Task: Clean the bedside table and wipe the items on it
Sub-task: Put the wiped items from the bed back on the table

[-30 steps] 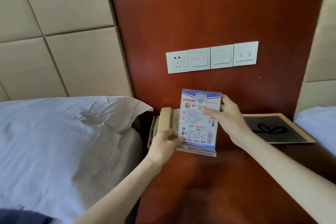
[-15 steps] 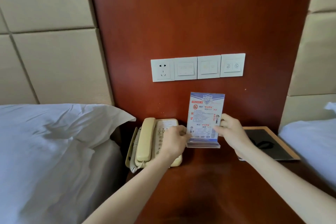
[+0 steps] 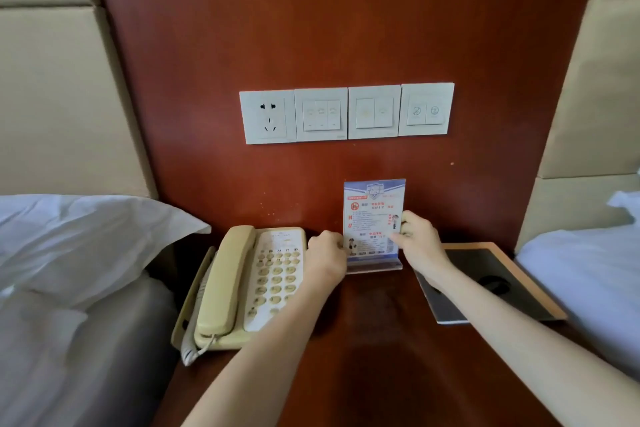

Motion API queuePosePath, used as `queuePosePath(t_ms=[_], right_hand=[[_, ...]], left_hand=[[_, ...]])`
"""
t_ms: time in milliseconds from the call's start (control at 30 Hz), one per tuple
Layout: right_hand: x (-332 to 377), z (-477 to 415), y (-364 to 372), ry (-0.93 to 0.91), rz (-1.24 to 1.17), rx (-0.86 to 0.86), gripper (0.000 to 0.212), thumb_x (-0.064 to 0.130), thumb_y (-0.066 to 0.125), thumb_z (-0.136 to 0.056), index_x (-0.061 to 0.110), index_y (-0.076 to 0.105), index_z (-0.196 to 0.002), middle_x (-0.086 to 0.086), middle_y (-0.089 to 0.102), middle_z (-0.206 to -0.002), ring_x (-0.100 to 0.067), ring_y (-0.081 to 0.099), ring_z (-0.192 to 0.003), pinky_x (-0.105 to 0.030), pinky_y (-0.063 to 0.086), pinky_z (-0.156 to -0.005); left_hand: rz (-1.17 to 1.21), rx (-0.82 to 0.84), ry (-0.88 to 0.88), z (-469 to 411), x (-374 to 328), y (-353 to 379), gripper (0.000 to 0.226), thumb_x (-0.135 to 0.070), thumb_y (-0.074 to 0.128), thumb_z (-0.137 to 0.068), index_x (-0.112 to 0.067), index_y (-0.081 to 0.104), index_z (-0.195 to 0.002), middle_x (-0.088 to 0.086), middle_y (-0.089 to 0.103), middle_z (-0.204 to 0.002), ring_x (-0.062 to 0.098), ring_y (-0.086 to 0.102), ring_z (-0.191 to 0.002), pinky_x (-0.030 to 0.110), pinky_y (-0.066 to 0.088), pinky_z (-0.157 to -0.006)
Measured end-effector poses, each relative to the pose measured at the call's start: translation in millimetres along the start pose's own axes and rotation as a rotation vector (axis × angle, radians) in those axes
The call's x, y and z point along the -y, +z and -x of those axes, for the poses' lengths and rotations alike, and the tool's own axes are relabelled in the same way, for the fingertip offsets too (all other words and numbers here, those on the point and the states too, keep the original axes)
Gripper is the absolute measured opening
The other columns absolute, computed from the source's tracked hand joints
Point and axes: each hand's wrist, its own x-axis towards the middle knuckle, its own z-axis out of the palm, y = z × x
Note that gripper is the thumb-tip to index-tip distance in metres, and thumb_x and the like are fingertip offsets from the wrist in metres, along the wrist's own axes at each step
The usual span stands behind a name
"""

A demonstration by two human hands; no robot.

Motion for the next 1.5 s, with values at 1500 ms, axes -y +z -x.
queuePosePath(t_ms=[1500], right_hand=[[70.5,40.0,-26.7,0.112,-0.041,-0.003,0.013,0.015,0.063,-0.088,0.012,0.067,-0.099,-0.006,0.069,-0.108,-0.021,0.065,-0.098,-0.043,0.051,-0.094]], left_hand=[[0.353,-0.006,-0.024,71.7,-10.6,-104.8,0.024,-0.013,0.041,-0.095,-0.006,0.063,-0.102,0.009,0.070,-0.100,0.022,0.066,-0.094,0.036,0.053,-0.081]])
